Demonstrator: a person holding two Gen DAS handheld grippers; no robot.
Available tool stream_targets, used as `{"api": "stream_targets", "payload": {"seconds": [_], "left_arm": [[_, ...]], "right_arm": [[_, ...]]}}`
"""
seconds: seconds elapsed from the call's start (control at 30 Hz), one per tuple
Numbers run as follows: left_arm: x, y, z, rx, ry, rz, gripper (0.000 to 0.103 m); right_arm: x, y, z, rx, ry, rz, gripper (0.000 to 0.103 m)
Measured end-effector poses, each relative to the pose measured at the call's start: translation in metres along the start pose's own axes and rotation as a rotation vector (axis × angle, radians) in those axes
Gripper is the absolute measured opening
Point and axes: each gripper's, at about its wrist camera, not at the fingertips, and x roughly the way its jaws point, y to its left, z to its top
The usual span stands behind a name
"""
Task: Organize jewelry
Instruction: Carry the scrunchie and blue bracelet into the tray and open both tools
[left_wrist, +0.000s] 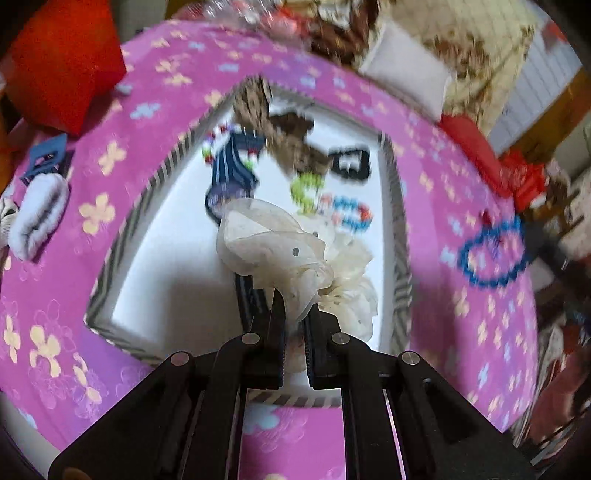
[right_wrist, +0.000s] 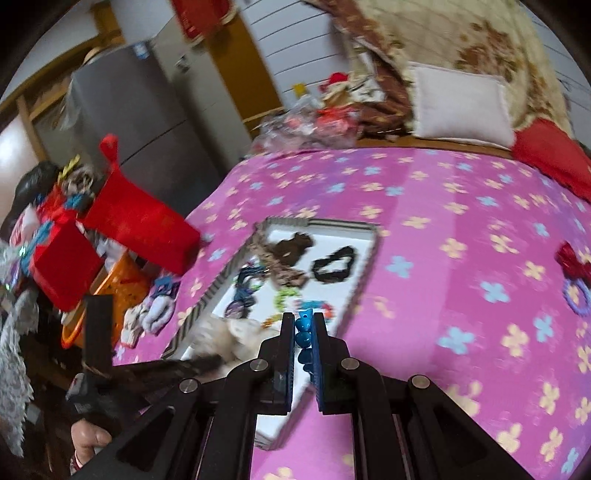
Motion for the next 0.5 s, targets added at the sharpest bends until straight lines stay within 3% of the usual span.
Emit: {"api": "stream_targets", "payload": {"seconds": [0.17,0.37,0.5], "left_arm": [[0.013,0.010,-0.006,0.018,0.088,0.049,0.007],[0.004,0.038,-0.008,-0.024,0.065,0.167,0.008],[-0.003,0.051,-0.008,-0.066,0.056,0.140,0.009]], "right_arm": [[0.041,0.033,-0.007,-0.060,0.075,-0.015,0.008],[0.075,0.045,-0.027,-0.096,0.158,-0.046,0.008],[0.085,0.045,-0.038,-0.096,0.196,-0.053,0.008]]}}
